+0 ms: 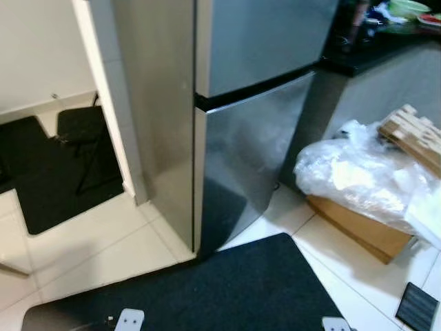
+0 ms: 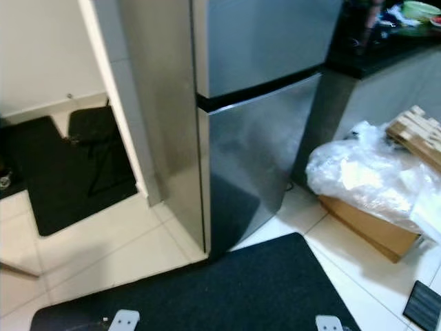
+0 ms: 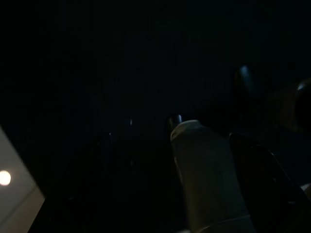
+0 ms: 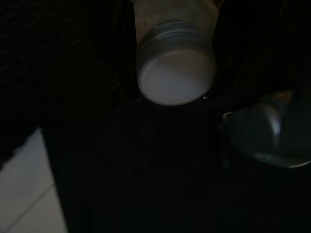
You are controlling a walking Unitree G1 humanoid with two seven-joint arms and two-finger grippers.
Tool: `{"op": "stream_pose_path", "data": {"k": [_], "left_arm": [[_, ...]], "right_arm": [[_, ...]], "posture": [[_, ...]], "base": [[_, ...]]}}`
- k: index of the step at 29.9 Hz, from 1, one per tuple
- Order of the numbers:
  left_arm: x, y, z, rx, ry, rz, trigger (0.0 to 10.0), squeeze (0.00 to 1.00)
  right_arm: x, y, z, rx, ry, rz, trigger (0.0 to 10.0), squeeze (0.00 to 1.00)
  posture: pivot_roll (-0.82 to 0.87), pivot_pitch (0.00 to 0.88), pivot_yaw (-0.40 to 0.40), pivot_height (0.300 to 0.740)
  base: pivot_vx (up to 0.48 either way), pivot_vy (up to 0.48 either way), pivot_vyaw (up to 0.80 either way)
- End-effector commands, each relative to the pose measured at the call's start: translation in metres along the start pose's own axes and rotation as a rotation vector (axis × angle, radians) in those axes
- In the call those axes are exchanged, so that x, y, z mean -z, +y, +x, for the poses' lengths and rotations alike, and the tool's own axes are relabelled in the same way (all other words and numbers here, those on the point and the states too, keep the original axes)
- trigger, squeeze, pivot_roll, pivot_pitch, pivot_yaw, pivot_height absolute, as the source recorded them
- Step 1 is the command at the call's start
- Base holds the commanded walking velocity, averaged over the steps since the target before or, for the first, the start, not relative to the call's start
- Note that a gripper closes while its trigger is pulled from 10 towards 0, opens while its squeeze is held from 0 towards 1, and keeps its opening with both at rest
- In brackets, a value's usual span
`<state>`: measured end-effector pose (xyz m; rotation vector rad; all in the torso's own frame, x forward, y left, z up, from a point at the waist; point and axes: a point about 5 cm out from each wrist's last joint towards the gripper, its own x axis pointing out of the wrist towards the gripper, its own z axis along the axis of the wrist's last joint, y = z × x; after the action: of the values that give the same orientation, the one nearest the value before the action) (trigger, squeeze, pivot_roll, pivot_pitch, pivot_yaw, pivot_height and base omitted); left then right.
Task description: Restocking fridge
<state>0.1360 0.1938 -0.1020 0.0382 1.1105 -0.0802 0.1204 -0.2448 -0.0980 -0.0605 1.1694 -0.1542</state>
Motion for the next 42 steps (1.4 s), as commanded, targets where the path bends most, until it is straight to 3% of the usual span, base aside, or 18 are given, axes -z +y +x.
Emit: {"op": "stream_pose_path", "data": {"k": [1, 5, 24, 42], "left_arm": [[0.0098, 0.0008, -0.0015, -0.002, 0.030, -0.009, 10.0, 0.00], [0.0094, 0.0007, -0.0014, -0.002, 0.028, -0.010, 10.0, 0.00], [0.0069, 0.0071, -0.0020, -0.036, 0.013, -0.065, 10.0, 0.00], [0.0097, 0.0077, -0.0026, -0.031, 0.024, -0.049, 10.0, 0.00]], "right_arm": [[0.0022, 0.0043, 0.0002, -0.009, 0.006, 0.011, 10.0, 0.00], [0.0027, 0.0046, 0.0002, -0.009, 0.006, 0.015, 10.0, 0.00], [0.0016, 0.0055, 0.0004, -0.009, -0.001, 0.015, 10.0, 0.00], [0.0037, 0.0051, 0.0001, -0.008, 0.002, 0.016, 10.0, 0.00]], "posture": [[0.07, 0.000, -0.011, 0.740], [0.07, 0.000, -0.011, 0.740], [0.07, 0.000, -0.011, 0.740], [0.06, 0.000, -0.008, 0.740]], "base": [[0.000, 0.000, -0.80], [0.000, 0.000, -0.80], [0.000, 0.000, 0.00], [0.288, 0.000, 0.00]]}}
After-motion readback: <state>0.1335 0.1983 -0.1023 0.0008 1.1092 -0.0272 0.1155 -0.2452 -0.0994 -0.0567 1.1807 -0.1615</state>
